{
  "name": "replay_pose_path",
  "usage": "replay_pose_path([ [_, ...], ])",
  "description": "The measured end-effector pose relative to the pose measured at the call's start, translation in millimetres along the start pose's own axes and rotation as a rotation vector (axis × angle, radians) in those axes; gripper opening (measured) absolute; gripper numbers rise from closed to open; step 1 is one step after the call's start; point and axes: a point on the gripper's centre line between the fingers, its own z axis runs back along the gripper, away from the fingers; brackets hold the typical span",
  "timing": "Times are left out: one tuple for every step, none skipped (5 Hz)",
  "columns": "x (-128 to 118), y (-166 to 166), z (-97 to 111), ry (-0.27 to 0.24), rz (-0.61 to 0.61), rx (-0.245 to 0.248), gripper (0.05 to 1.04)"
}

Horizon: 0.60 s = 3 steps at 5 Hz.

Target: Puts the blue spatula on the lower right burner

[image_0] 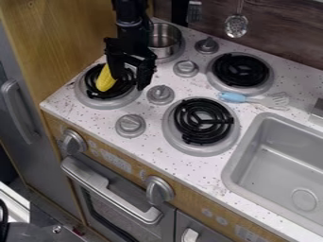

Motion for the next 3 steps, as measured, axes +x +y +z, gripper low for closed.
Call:
replay_pose_path([
  [-5,-2,-13,0.036,0.001,-0.014,0.997],
  [4,-12,-16,0.039,-0.042,-0.005,0.997],
  [27,-40,-13,0.033,-0.142,0.012,0.997],
])
